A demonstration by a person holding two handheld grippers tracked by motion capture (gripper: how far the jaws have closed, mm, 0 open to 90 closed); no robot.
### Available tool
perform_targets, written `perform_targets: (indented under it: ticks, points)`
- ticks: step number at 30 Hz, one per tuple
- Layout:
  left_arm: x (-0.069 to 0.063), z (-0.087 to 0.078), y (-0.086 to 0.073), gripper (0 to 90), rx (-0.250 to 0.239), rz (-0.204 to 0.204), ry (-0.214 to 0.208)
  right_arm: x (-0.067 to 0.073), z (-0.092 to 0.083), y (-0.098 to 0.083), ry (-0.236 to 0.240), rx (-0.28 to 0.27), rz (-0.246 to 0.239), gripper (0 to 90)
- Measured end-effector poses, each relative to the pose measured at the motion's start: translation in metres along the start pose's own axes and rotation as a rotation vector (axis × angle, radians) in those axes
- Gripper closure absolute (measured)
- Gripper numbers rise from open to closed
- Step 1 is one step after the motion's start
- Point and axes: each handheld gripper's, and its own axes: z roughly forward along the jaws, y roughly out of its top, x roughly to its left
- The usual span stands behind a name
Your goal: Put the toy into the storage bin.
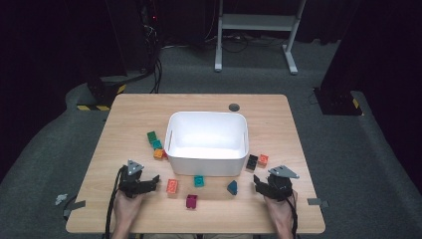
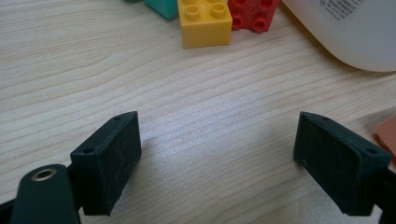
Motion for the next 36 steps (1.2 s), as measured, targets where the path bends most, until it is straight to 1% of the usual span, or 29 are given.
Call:
perform_targets:
  ticks: [3, 6, 9, 11, 15, 20, 23, 30, 31, 36]
  points:
    - [0.0, 0.0, 0.0, 15.1, 0.0, 0.0, 0.0, -0.003, -0.003, 0.001, -0.001, -0.005, 0.011, 29.1]
    - [0.0, 0.0, 0.0, 15.1, 0.0, -0.001, 0.0, -0.01, -0.008, 0.004, 0.017, -0.032, 0.039, 33.3]
    - [0.0, 0.0, 0.0, 15.2, 0.0, -0.001, 0.0, -0.013, -0.008, 0.007, 0.024, -0.036, 0.046, 35.5]
    - [0.0, 0.0, 0.0, 15.3, 0.0, -0.002, -0.001, -0.015, -0.005, 0.01, 0.029, -0.024, 0.041, 37.2]
    - [0.0, 0.0, 0.0, 15.3, 0.0, -0.002, -0.001, -0.016, -0.002, 0.013, 0.024, -0.015, 0.036, 37.6]
    - [0.0, 0.0, 0.0, 15.3, -0.001, -0.003, -0.001, -0.02, 0.004, 0.018, 0.011, -0.016, 0.054, 37.3]
    - [0.0, 0.0, 0.0, 15.3, -0.001, -0.003, -0.001, -0.022, 0.006, 0.02, 0.01, -0.011, 0.062, 37.2]
    - [0.0, 0.0, 0.0, 15.3, -0.001, -0.002, 0.0, -0.03, 0.008, 0.031, 0.016, -0.027, 0.08, 37.7]
    - [0.0, 0.0, 0.0, 15.3, -0.001, -0.004, 0.0, -0.033, 0.01, 0.033, 0.016, -0.027, 0.087, 38.5]
    - [0.0, 0.0, 0.0, 15.3, 0.0, -0.002, 0.0, -0.038, 0.014, 0.038, 0.01, -0.03, 0.09, 42.8]
